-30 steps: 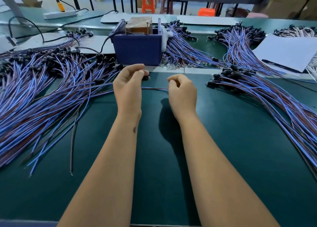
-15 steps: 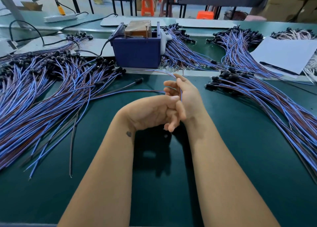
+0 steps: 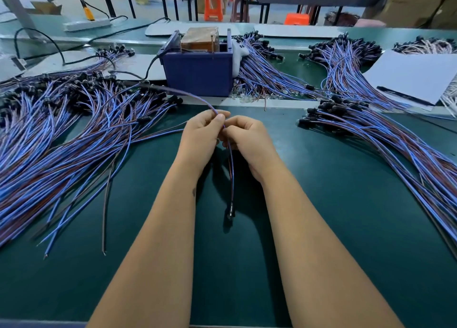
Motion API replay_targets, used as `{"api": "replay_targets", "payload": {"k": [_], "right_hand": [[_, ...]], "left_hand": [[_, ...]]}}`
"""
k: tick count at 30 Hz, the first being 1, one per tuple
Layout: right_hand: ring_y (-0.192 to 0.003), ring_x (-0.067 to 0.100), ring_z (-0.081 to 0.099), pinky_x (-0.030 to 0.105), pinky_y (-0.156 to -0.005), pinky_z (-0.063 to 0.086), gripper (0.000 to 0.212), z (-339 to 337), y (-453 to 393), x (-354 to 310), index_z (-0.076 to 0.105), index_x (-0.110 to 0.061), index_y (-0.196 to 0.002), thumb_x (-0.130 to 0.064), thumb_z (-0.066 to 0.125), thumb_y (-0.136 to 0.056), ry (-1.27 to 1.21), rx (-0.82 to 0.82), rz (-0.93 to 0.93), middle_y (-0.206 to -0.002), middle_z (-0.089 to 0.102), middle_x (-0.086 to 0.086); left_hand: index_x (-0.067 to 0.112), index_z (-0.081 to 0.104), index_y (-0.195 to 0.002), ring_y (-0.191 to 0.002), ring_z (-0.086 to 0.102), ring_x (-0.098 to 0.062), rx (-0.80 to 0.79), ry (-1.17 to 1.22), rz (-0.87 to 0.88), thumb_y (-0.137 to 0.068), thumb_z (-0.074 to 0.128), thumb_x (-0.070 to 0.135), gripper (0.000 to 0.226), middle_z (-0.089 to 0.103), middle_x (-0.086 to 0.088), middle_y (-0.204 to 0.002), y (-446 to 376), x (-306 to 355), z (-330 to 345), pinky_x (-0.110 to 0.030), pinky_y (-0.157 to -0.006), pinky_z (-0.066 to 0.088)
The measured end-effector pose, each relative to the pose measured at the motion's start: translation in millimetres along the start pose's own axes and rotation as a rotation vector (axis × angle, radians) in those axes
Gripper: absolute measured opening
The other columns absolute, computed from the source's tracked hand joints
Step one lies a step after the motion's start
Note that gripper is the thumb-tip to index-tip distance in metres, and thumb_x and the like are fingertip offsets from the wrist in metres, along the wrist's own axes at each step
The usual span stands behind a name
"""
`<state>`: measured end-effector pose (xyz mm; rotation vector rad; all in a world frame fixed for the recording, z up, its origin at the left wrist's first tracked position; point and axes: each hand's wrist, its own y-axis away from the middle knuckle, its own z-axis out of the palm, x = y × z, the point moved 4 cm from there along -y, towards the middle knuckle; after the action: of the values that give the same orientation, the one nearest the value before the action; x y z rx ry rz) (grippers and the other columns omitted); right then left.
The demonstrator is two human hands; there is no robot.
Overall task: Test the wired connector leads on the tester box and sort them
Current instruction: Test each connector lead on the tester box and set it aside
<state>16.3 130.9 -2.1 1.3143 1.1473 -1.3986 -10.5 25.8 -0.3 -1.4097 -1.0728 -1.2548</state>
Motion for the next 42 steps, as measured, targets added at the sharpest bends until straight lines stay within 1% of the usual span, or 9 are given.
{"api": "replay_targets", "payload": {"k": [6,11,15,18,24,29,32,38,42], "right_hand": [[-0.048,-0.005,0.054,0.008,-0.050,0.042,0.031,4,3,-5,0.066,-0.014,-0.072,0.004,0.052,-0.093,-0.019,-0.013,-0.075,-0.050,0.060,-0.014],[-0.056,0.007,0.051,0.020,-0.053,0.043,0.023,-2,-2,1,0.064,-0.017,-0.072,-0.008,0.056,-0.092,0.093,0.123,-0.024,-0.066,0.060,-0.001],[-0.053,0.010,0.048,0.026,-0.052,0.040,0.024,-2,-4,2,0.062,-0.018,-0.069,-0.011,0.056,-0.091,0.167,0.103,-0.030,-0.070,0.062,0.007],[-0.059,0.013,0.048,0.031,-0.060,0.039,0.026,-1,-3,2,0.063,-0.021,-0.067,-0.012,0.057,-0.090,0.227,0.092,-0.042,-0.067,0.061,0.006],[-0.056,0.006,0.050,0.022,-0.058,0.040,0.016,0,-2,1,0.070,-0.008,-0.080,-0.015,0.063,-0.092,0.205,0.082,-0.049,-0.063,0.061,-0.002],[-0.047,0.001,0.046,0.017,-0.052,0.037,0.016,-5,-2,2,0.064,-0.012,-0.078,-0.010,0.057,-0.093,0.139,0.126,-0.037,-0.061,0.059,-0.001],[-0.046,0.000,0.047,0.013,-0.047,0.037,0.017,-7,-3,2,0.061,-0.015,-0.079,-0.011,0.056,-0.095,0.072,0.139,-0.034,-0.062,0.060,-0.001],[-0.048,0.000,0.049,0.013,-0.047,0.039,0.016,-9,-2,1,0.060,-0.019,-0.084,-0.011,0.056,-0.097,-0.032,0.168,-0.040,-0.065,0.063,-0.002],[-0.049,0.004,0.051,0.015,-0.047,0.042,0.014,-11,-2,0,0.060,-0.018,-0.091,-0.009,0.053,-0.098,-0.034,0.191,-0.035,-0.068,0.064,-0.003]], "left_hand": [[0.005,0.069,-0.107,-0.085,0.063,-0.022,-0.025,-0.036,-0.007,-0.103,0.044,0.012,0.027,0.069,-0.009,-0.093,2,2,4,-0.040,-0.089,0.053],[0.014,0.073,-0.089,-0.077,0.067,-0.014,0.114,-0.123,0.016,-0.099,0.048,0.015,0.027,0.073,0.001,-0.083,0,1,-5,-0.049,-0.086,0.056],[0.016,0.072,-0.086,-0.075,0.063,-0.020,0.081,-0.070,0.031,-0.095,0.057,0.015,0.018,0.071,-0.009,-0.083,3,1,0,-0.053,-0.086,0.055],[0.018,0.074,-0.084,-0.081,0.068,-0.025,0.130,-0.096,0.042,-0.092,0.062,0.015,0.015,0.074,-0.005,-0.085,2,-1,-2,-0.050,-0.088,0.055],[0.022,0.072,-0.075,-0.073,0.066,-0.015,0.215,-0.049,-0.034,-0.087,0.062,0.019,0.017,0.073,0.003,-0.073,0,-4,-10,-0.042,-0.082,0.057],[0.019,0.065,-0.084,-0.057,0.061,-0.008,0.301,0.028,-0.057,-0.092,0.048,0.009,0.021,0.066,0.008,-0.061,-3,-5,-16,-0.028,-0.062,0.054],[0.022,0.066,-0.087,-0.046,0.046,-0.007,0.345,0.031,-0.058,-0.090,0.043,0.008,0.027,0.054,0.007,-0.061,-3,-5,-22,-0.023,-0.050,0.039],[0.026,0.070,-0.083,-0.057,0.042,-0.005,0.379,0.044,-0.003,-0.097,0.050,0.017,0.025,0.048,0.017,-0.053,-3,-3,-27,-0.026,-0.060,0.036],[0.026,0.072,-0.088,-0.049,0.036,-0.006,0.358,0.008,-0.022,-0.094,0.052,0.015,0.023,0.045,0.017,-0.045,-4,-4,-26,-0.022,-0.050,0.032]]}}
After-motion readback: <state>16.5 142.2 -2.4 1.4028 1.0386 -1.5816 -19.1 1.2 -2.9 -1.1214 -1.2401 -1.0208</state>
